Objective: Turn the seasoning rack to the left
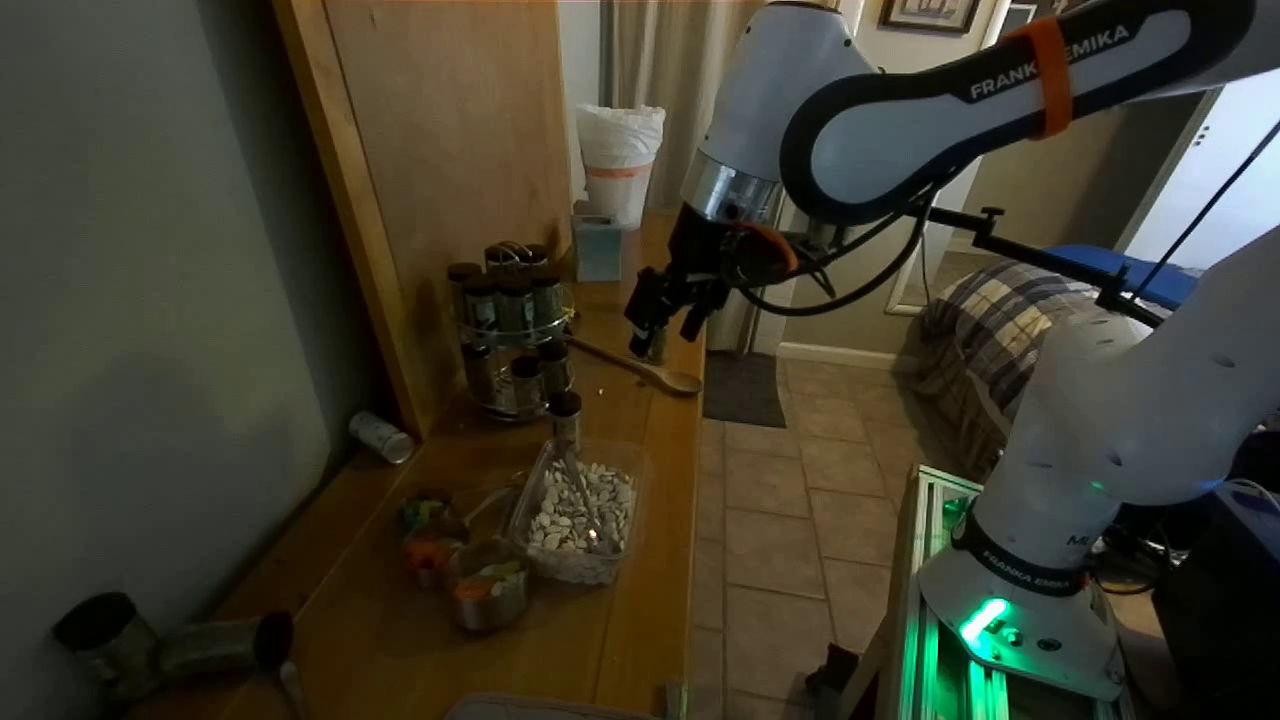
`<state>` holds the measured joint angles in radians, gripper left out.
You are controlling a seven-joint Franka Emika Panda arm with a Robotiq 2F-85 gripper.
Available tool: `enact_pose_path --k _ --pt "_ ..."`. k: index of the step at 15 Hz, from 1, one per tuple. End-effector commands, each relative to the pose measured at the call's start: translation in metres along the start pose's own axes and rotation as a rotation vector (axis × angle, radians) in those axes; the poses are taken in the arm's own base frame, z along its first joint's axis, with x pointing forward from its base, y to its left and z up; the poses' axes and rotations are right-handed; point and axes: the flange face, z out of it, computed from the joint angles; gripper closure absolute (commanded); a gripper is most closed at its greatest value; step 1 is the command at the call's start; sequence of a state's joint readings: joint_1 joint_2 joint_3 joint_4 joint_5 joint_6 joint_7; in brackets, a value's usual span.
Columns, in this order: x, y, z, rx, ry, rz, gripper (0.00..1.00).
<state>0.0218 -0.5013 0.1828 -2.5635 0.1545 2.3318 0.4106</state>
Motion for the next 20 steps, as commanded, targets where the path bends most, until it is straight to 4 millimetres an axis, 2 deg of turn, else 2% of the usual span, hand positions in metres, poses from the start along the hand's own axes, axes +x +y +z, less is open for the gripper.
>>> enact_pose_path --k 1,7,8,11,17,20 --pt "-0.002 0.025 -0.019 -0.019 0.033 0.047 0.00" --pt "-0.001 0.058 -0.039 0.009 0.058 0.103 0.00" --pt "0.009 0.046 -0.032 0.009 0.048 0.095 0.00" --pt "0.006 0.054 -0.036 0.014 0.055 0.107 0.00" --pt "0.004 0.055 -0.035 0.012 0.053 0.107 0.00" --pt "0.009 0.071 -0.043 0.001 0.061 0.159 0.00"
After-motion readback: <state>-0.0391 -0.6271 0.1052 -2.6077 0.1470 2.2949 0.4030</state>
